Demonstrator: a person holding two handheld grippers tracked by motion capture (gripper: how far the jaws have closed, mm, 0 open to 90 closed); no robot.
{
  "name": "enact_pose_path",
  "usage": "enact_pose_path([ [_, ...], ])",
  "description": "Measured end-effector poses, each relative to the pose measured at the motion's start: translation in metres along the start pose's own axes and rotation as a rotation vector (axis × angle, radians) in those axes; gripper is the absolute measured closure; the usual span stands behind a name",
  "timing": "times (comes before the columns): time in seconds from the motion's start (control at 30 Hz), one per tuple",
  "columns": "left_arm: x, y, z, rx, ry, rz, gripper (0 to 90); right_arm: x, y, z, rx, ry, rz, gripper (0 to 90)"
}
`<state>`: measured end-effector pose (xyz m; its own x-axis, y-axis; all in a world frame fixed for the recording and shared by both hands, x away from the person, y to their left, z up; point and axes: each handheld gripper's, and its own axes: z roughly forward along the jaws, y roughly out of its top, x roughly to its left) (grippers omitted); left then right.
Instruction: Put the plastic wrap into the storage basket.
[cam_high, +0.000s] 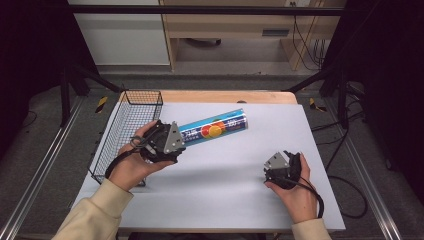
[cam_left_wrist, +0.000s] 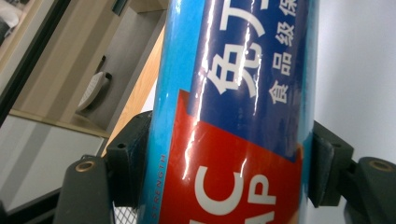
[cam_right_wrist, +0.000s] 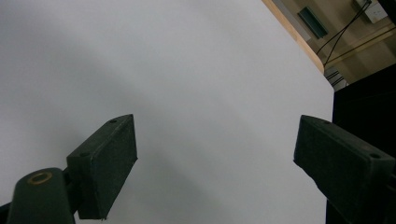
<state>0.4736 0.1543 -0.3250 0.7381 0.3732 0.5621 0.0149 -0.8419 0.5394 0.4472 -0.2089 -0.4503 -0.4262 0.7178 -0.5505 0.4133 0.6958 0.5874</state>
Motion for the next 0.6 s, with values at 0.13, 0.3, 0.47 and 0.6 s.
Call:
enact_pose_path([
  [0.13,0.004,-0.007,-0.008,0.018,0.017,-0.004,29.4,-0.002,-0.009,-0.001,0.014,-0.007,0.016,13.1],
  [0.3,0.01,-0.017,-0.019,0.028,0.047,-0.021,29.4,-0.007,-0.019,0.001,0.044,-0.029,0.055,13.0],
  [0.47,0.015,-0.024,-0.026,0.033,0.071,-0.044,29.4,-0.007,-0.02,0.001,0.054,-0.053,0.069,12.6],
  [0.6,0.017,-0.028,-0.033,0.053,0.099,-0.05,29.4,-0.006,-0.019,0.002,0.053,-0.055,0.064,12.6],
])
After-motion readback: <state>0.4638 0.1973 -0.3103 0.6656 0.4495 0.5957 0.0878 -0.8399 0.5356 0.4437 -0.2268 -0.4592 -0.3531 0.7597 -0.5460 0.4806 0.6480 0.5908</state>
